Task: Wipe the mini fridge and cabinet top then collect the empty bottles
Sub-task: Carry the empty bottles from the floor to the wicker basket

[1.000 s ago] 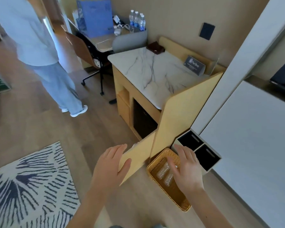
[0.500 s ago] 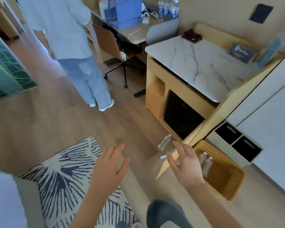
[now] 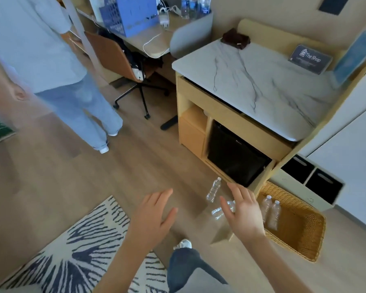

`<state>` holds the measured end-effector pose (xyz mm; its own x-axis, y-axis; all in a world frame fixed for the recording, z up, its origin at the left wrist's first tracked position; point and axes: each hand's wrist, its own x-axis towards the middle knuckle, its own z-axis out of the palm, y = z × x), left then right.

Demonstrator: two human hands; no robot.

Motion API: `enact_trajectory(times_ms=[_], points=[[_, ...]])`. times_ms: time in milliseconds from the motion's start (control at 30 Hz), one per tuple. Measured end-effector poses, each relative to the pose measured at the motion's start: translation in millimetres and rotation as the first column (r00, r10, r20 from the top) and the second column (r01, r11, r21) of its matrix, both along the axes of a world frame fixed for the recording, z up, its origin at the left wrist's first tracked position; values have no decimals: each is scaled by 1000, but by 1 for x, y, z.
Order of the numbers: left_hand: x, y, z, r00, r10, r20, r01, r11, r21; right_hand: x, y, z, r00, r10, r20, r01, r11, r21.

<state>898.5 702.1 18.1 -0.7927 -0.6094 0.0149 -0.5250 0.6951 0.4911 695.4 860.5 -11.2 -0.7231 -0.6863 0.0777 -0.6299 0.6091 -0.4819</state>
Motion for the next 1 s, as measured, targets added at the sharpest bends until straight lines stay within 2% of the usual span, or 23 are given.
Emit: enact_trajectory(times_ms=[100, 267, 367, 467, 600, 733, 833, 1000], points=[[-27, -63, 11, 996, -84, -14, 84, 996, -33, -21, -44, 13, 997, -68, 30, 69, 997, -21], [-92, -143, 32, 977, -213, -13, 209, 970, -127, -61, -97, 31, 983, -182, -3, 182, 980, -86], [-129, -171, 29, 965, -264, -8, 262, 960, -99, -77, -113, 31, 962, -271, -25, 268, 959, -87], [-165, -197, 18, 919, -395, 4, 394, 917, -66, -84, -122, 26, 913, -409, -13, 407, 911, -64], [-214, -241, -3, 790, -612, 44, 613, 788, -51, -77, -133, 16, 772, -635, -8, 634, 772, -46], [-264, -288, -10, 601, -798, 48, 799, 599, -49, -57, -161, 18, 590, -806, 45, 806, 591, 21], [-295, -312, -5, 487, -873, 28, 872, 485, -70, -46, -188, 22, 491, -870, 36, 870, 492, 21], [-334, -322, -8, 351, -937, 3, 933, 349, -87, -36, -218, 18, 392, -920, 15, 920, 392, 16]])
